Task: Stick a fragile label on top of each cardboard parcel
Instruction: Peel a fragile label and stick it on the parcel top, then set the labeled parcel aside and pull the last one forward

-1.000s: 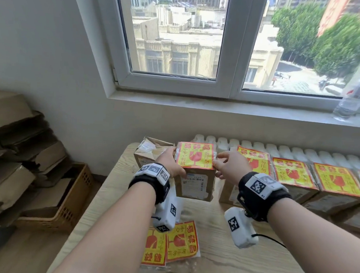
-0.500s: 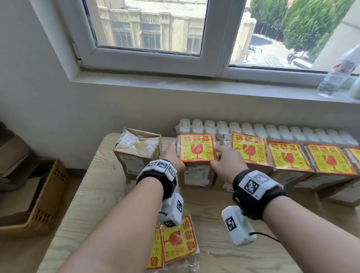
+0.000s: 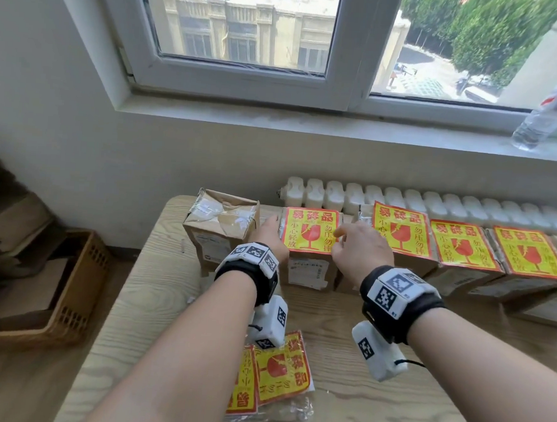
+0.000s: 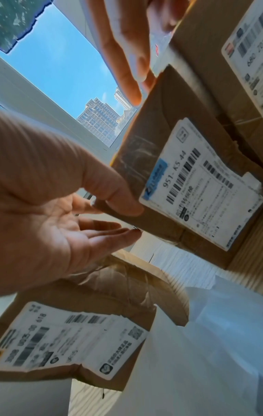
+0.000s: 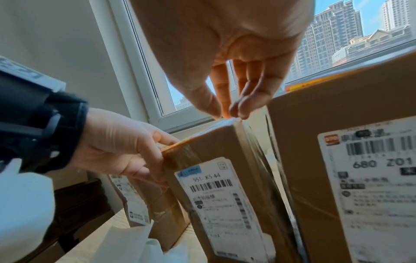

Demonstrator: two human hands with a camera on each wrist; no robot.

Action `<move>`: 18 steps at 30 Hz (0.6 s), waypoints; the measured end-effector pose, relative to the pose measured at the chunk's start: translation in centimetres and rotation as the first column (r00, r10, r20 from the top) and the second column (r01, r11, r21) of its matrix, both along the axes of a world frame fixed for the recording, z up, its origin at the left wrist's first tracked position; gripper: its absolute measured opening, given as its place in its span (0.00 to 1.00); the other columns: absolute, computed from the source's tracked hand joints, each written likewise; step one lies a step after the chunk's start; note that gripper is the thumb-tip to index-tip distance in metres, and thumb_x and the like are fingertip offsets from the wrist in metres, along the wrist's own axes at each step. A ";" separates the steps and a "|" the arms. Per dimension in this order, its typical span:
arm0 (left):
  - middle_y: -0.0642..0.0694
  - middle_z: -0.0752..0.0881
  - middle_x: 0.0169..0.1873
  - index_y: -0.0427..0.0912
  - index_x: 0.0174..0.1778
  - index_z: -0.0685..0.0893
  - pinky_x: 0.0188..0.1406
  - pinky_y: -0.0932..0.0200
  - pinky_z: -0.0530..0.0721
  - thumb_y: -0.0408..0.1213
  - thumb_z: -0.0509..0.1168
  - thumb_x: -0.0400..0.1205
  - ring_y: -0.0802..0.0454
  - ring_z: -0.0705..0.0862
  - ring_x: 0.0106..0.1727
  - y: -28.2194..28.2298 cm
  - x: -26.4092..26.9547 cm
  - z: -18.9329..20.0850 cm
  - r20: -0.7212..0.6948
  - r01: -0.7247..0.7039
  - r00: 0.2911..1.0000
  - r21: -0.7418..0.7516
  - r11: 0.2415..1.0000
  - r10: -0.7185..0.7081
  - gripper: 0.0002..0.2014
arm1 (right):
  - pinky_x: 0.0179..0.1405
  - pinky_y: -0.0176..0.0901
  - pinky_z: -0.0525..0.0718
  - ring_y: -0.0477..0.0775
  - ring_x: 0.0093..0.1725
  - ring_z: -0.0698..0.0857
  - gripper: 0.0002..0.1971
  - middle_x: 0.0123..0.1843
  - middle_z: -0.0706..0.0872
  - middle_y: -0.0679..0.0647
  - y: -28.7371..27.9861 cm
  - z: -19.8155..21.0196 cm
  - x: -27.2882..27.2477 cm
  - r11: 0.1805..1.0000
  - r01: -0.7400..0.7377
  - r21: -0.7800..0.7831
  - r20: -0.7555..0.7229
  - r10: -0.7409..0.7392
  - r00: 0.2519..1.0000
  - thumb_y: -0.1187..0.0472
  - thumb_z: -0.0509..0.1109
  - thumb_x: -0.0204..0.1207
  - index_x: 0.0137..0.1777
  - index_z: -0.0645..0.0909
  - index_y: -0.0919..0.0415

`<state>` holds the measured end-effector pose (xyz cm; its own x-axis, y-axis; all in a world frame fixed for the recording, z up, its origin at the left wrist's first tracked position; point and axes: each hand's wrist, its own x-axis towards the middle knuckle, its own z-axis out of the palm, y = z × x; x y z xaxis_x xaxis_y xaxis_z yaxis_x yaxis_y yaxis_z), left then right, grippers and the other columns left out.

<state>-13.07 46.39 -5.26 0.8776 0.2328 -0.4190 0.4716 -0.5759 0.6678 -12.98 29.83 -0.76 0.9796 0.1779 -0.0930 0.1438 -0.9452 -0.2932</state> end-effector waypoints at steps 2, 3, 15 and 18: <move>0.42 0.78 0.71 0.48 0.83 0.59 0.64 0.44 0.83 0.23 0.70 0.73 0.41 0.80 0.67 0.9 -0.1 0.2 -0.040 -0.020 0.999 -0.042 0.999 0.019 0.43 | 0.48 0.44 0.76 0.54 0.58 0.81 0.14 0.63 0.79 0.51 0.7 0.3 0.4 1.000 0.009 -0.021 0.006 -0.008 1.000 0.54 0.63 0.80 0.64 0.80 0.52; 0.42 0.77 0.72 0.46 0.83 0.60 0.65 0.45 0.82 0.22 0.71 0.73 0.42 0.79 0.69 1.4 -0.2 0.3 -0.066 -0.015 0.998 -0.088 0.996 0.009 0.44 | 0.48 0.45 0.77 0.55 0.59 0.82 0.14 0.63 0.79 0.52 1.1 0.3 0.6 0.999 0.010 -0.043 -0.004 -0.010 1.000 0.53 0.63 0.80 0.63 0.81 0.51; 0.34 0.88 0.53 0.36 0.54 0.87 0.54 0.50 0.88 0.20 0.71 0.74 0.42 0.88 0.55 2.5 -0.2 2.2 -0.098 0.091 0.989 -0.208 0.974 -0.114 0.14 | 0.49 0.43 0.78 0.52 0.53 0.82 0.11 0.57 0.85 0.51 3.8 0.5 1.0 1.000 -0.020 -0.022 -0.050 0.019 0.999 0.57 0.65 0.77 0.54 0.87 0.52; 0.33 0.88 0.42 0.32 0.45 0.85 0.38 0.60 0.88 0.19 0.65 0.79 0.46 0.88 0.37 4.4 0.6 5.5 -0.036 0.044 0.998 -0.289 0.956 -0.057 0.06 | 0.57 0.46 0.81 0.55 0.57 0.84 0.13 0.58 0.86 0.51 5.4 1.3 1.1 0.998 -0.032 0.053 -0.036 0.034 0.999 0.59 0.64 0.75 0.54 0.87 0.53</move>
